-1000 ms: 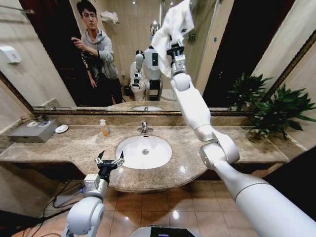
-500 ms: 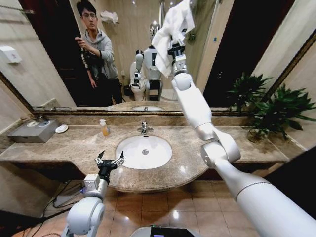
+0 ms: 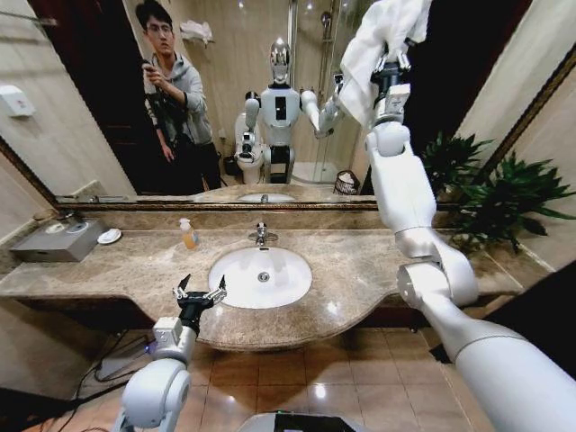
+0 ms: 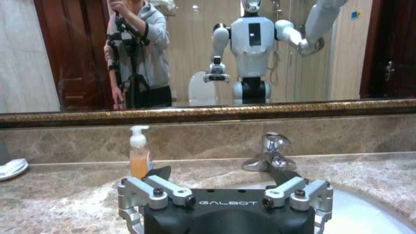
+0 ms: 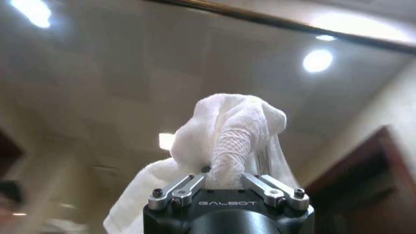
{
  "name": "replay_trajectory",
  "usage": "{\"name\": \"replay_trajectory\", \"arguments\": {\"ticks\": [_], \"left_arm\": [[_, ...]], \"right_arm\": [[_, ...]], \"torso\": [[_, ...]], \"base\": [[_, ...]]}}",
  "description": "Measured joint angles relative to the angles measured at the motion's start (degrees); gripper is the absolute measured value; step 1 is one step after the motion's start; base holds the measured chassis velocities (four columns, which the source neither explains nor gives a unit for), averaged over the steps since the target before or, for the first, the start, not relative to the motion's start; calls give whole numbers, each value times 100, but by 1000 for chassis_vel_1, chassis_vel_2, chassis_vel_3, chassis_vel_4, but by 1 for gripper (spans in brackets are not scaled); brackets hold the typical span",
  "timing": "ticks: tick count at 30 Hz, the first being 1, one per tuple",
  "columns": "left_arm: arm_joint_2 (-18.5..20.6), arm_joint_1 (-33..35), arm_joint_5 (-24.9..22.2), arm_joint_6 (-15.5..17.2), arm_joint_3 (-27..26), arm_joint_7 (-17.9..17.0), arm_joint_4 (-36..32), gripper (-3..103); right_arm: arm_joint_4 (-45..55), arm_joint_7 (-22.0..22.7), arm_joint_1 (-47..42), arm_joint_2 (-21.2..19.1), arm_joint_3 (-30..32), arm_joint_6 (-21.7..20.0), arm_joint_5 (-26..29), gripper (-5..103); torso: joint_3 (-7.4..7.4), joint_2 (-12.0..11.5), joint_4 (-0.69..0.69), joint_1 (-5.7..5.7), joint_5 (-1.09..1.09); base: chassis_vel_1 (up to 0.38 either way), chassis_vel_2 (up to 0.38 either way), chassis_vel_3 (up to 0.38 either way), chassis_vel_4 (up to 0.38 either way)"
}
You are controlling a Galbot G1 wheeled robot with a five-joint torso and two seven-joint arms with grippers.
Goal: Pick up the towel from the sink counter and wipe the mirror surface.
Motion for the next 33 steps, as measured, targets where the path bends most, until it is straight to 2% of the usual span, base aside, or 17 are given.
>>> {"name": "replay_trajectory", "arguments": {"ticks": [7,13,16,17,20,21,24,25,27,30,32,33], "left_arm": [[0,-1,0,0,0,0,0,100],[0,0,0,0,0,0,0,100],[0,-1,0,0,0,0,0,100],[0,0,0,0,0,0,0,100],[1,0,0,0,0,0,0,100],[1,0,0,0,0,0,0,100],[0,0,0,0,0,0,0,100],[0,0,0,0,0,0,0,100],[0,0,0,0,0,0,0,100],[0,-1,0,0,0,0,0,100],[0,0,0,0,0,0,0,100],[0,1,0,0,0,1,0,100]], "right_arm": [[-30,-228,7,694,-720,29,529,9],[3,-267,-2,744,-852,56,607,9],[56,-198,-41,708,-789,24,597,9],[108,-141,-74,612,-724,-8,592,9],[417,96,-217,99,-412,-157,573,9],[417,96,-217,99,-412,-157,573,9],[723,200,-343,-472,-144,-279,631,9],[723,200,-343,-472,-144,-279,631,9],[914,208,-442,-784,-91,-314,729,9],[1262,230,-656,-973,-132,-327,807,9],[1895,284,-1058,-1156,-227,-427,1049,9],[2239,329,-1253,-1286,-266,-512,1279,9]], "torso": [[0,0,2,0,-3],[0,0,-7,0,-3],[0,0,-3,0,-2],[0,0,0,0,-2],[0,0,-5,0,3],[0,0,-5,0,3],[0,0,-9,0,6],[0,0,-9,0,6],[0,0,-11,0,6],[0,0,-5,0,3],[0,0,2,0,2],[0,0,2,0,3]], "base": [[0,0,0,0],[0,0,0,0],[0,0,0,0],[0,0,0,0],[0,0,0,0],[0,0,0,0],[0,0,0,0],[0,0,0,0],[0,0,0,0],[0,0,0,0],[0,0,0,0],[0,0,0,0]]}}
